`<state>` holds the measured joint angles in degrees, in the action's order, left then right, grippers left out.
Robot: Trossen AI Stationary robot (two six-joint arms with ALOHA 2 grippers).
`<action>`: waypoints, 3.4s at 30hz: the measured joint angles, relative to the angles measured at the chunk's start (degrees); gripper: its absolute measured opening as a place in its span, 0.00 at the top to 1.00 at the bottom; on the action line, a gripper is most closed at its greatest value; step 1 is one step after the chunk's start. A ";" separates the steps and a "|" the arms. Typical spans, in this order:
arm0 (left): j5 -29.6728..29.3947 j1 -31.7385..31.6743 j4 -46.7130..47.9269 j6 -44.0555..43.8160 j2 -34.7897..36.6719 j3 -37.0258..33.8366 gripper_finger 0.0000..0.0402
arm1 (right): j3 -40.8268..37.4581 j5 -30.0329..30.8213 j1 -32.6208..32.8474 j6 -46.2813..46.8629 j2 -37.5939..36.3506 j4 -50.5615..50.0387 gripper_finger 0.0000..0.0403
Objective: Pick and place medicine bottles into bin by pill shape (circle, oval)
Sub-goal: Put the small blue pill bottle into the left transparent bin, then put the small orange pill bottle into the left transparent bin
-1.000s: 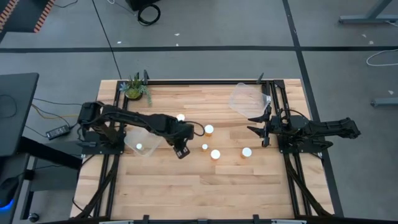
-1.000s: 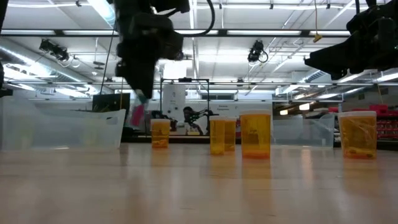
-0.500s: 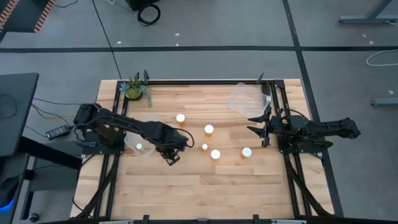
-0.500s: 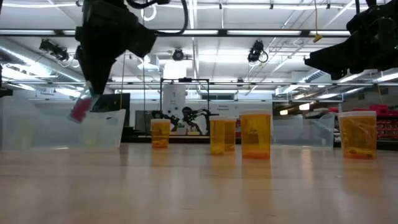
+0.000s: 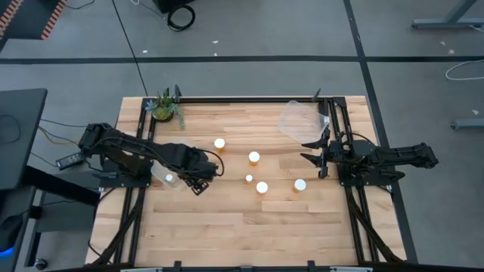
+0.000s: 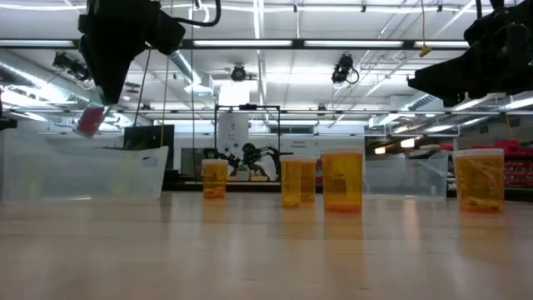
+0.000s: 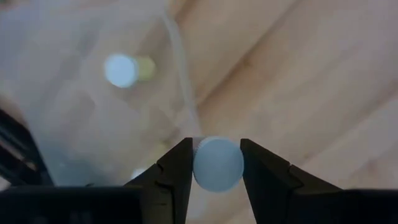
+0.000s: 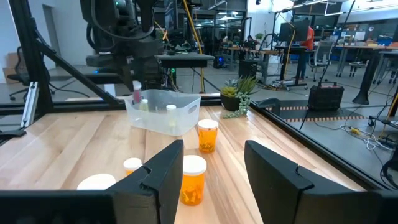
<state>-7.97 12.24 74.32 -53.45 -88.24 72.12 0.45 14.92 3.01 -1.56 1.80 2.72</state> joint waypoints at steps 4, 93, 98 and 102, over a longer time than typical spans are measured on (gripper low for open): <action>-4.63 0.00 1.16 0.08 0.17 -0.10 0.65 | 0.00 0.00 0.01 0.00 0.02 -0.01 0.56; -2.44 -13.89 -20.35 3.59 28.76 -30.79 0.43 | 0.00 0.00 0.01 0.00 0.04 -0.04 0.56; -3.61 -13.89 -24.88 5.50 28.76 -27.51 0.44 | 0.00 0.00 0.02 0.00 0.04 -0.02 0.56; -3.69 -13.09 -36.03 7.97 26.59 -27.43 0.46 | 0.00 0.00 0.01 0.00 0.02 -0.03 0.56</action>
<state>-11.66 -0.85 38.29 -45.48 -61.66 44.69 0.45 14.92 3.01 -1.56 1.83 2.69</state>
